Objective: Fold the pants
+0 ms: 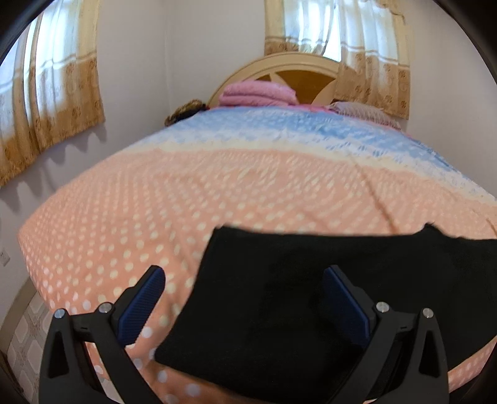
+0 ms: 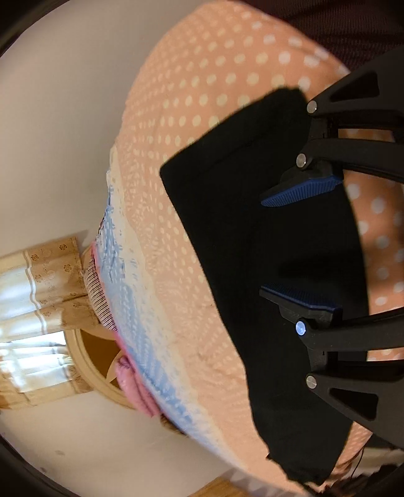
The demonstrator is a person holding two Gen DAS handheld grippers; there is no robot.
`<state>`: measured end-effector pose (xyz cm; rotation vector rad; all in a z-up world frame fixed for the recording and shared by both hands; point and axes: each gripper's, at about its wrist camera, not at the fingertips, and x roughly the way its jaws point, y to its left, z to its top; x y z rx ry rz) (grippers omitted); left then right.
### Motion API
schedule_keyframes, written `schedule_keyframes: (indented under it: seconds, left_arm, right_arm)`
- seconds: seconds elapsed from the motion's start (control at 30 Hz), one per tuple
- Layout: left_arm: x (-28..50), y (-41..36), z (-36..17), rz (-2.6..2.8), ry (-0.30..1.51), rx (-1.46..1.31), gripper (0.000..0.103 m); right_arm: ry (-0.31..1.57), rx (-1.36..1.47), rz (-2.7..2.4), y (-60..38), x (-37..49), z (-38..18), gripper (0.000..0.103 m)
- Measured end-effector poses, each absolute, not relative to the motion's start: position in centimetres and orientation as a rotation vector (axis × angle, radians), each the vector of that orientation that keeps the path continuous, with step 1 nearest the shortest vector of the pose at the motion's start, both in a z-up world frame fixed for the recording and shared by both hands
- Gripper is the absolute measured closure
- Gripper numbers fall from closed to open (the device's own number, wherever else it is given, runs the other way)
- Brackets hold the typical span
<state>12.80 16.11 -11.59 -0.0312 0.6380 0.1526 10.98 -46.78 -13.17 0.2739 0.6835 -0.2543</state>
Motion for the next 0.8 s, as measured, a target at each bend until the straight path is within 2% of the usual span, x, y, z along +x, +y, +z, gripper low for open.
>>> schedule_keyframes:
  seconds: [0.07, 0.13, 0.23, 0.37, 0.5, 0.7, 0.8]
  left_arm:
    - [12.6, 14.4, -10.3, 0.109, 0.610, -0.030, 0.000]
    - [12.8, 12.1, -9.5, 0.040, 0.602, -0.020, 0.000]
    - [13.9, 8.6, -9.3, -0.050, 0.622, -0.006, 0.000]
    - [15.0, 4.8, -10.1, -0.133, 0.655, 0.019, 0.000]
    - [16.0, 3.0, -12.6, -0.154, 0.731, 0.060, 0.000]
    - [14.3, 4.0, -13.8, -0.161, 0.746, 0.013, 0.000]
    - [12.9, 3.9, -14.1, -0.158, 0.741, 0.037, 0.000]
  right_arm:
    - [0.660, 0.267, -0.252, -46.4, 11.0, -12.3, 0.048]
    - [0.641, 0.256, -0.206, -44.9, 11.7, -11.6, 0.043]
    - [0.650, 0.238, -0.059, -41.2, 13.9, -11.7, 0.042]
    - [0.686, 0.237, 0.120, -36.9, 17.3, -13.4, 0.042]
    - [0.781, 0.231, 0.064, -36.6, 20.0, -16.4, 0.042]
    - [0.725, 0.171, 0.118, -35.7, 16.3, -13.6, 0.042]
    - [0.758, 0.227, 0.239, -34.3, 14.1, -14.0, 0.042]
